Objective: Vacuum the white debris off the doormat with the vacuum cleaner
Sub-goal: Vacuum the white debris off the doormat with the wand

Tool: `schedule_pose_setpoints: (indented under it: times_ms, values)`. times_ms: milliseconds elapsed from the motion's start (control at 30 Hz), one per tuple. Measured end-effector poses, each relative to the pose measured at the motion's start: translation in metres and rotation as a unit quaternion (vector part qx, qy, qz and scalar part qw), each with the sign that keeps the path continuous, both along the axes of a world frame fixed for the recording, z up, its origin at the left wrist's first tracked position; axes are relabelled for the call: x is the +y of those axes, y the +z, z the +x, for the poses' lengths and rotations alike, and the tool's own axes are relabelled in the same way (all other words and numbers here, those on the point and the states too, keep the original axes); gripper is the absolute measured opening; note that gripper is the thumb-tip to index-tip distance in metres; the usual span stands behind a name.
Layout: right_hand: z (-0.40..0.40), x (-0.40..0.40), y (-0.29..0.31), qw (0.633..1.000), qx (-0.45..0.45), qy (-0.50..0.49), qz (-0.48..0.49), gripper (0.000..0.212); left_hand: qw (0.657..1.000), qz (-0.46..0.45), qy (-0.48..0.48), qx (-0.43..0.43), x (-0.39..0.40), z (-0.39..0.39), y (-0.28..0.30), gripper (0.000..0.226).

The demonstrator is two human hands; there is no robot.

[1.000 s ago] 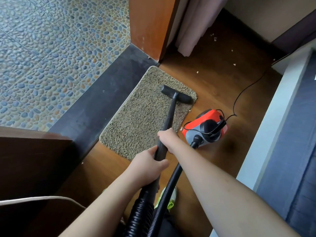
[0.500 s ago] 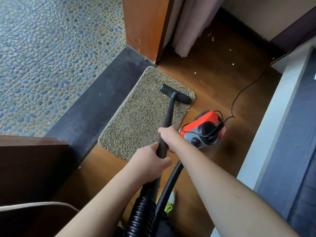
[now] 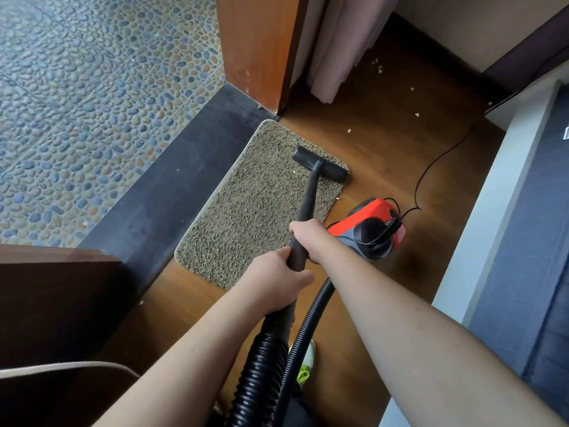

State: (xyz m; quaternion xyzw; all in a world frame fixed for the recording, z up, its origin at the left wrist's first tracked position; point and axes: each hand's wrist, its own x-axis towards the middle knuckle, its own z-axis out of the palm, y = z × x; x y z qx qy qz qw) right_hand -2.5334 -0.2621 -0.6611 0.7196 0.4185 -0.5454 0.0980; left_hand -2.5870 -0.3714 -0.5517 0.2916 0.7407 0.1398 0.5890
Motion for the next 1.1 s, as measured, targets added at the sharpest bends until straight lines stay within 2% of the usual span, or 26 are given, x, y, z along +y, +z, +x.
schedule_pose_setpoints:
  times_ms: [167,467,767,933,1100]
  values:
    - [0.001,-0.016,0.004,1.0,-0.01,0.008,-0.007,0.044,1.0,-0.004,-0.004,0.002,-0.017,0.0,0.004,0.025]
    - [-0.005,-0.071,-0.001,0.997,-0.035,0.072,-0.011,0.059,0.999,-0.023,0.013,0.021,-0.075,-0.006,0.018,0.028]
    - [-0.004,-0.111,-0.005,0.994,-0.045,0.099,-0.019,0.067,0.999,-0.026,0.023,0.031,-0.116,-0.001,0.019,0.059]
    - [-0.013,-0.099,-0.01,0.992,-0.055,0.118,0.001,0.063,0.998,-0.024,0.065,-0.007,-0.107,-0.006,0.012,0.041]
    - [-0.025,-0.072,-0.012,0.994,-0.043,0.096,-0.003,0.057,0.995,-0.019,0.087,-0.034,-0.082,-0.014,0.005,0.027]
